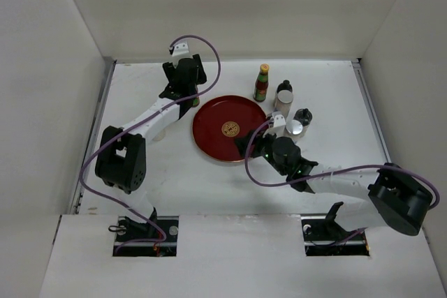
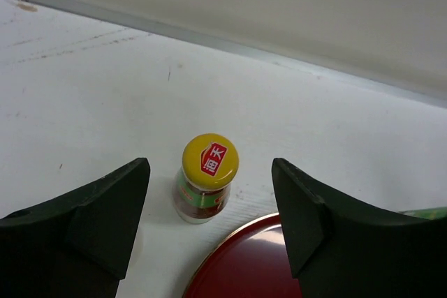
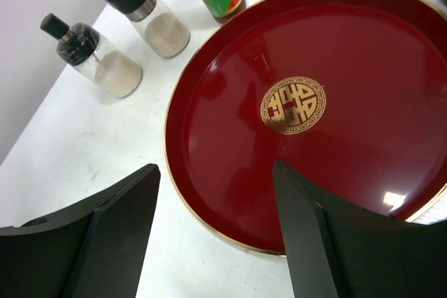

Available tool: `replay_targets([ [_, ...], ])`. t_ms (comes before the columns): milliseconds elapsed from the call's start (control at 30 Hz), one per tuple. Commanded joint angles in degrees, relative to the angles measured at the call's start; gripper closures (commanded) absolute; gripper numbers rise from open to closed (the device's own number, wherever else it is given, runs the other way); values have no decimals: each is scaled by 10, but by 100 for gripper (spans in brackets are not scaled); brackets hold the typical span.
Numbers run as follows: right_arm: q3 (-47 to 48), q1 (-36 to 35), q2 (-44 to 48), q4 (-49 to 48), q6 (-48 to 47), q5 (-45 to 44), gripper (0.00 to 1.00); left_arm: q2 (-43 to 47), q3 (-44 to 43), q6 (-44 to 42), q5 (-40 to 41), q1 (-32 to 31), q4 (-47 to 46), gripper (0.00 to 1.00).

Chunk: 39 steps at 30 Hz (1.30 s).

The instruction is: Organize the condiment bottles

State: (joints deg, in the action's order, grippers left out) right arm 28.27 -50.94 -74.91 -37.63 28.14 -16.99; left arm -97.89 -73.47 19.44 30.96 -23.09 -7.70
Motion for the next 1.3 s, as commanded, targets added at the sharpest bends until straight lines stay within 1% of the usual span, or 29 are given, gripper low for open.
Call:
replay_targets([
  [0, 3, 5, -5, -26, 10, 21, 27, -11, -49, -11, 1, 10, 12, 31],
  [100, 1, 9, -3, -26, 11, 21, 27, -35, -75, -19, 1, 11, 28, 33],
  [200, -1, 10, 1, -26, 11, 21, 26, -48, -81, -20, 3, 15, 26, 35],
  [300, -2, 16, 2, -26, 11, 21, 26, -63, -95, -21, 3, 17, 31, 42],
  [500, -9, 32, 13, -25, 11, 21, 26, -70, -94, -26, 2, 20, 31, 50],
  [633, -12, 35, 15, -25, 14, 21, 26, -70, -89, -27, 3, 17, 35, 48],
  [700, -11, 34, 15, -25, 11, 21, 27, -75, -90, -27, 1, 18, 34, 53],
  [767, -12, 36, 15, -25, 14, 21, 27, -80, -96, -28, -2, 18, 38, 61],
  [833, -13, 38, 20, -25, 14, 21, 27, -76, -95, -33, 0, 18, 39, 66],
  [967, -16, 38, 22, -25, 14, 21, 27, -62, -97, -35, 2, 21, 33, 81],
  [1100, -15, 40, 20, -26, 15, 21, 27, -30, -100, -42, 4, 21, 17, 85],
  [1167, -14, 40, 18, -26, 13, 21, 27, -10, -98, -47, 8, 21, 3, 86],
  [1267, -14, 40, 16, -26, 15, 22, 27, 7, -118, -60, 9, 19, -1, 86],
])
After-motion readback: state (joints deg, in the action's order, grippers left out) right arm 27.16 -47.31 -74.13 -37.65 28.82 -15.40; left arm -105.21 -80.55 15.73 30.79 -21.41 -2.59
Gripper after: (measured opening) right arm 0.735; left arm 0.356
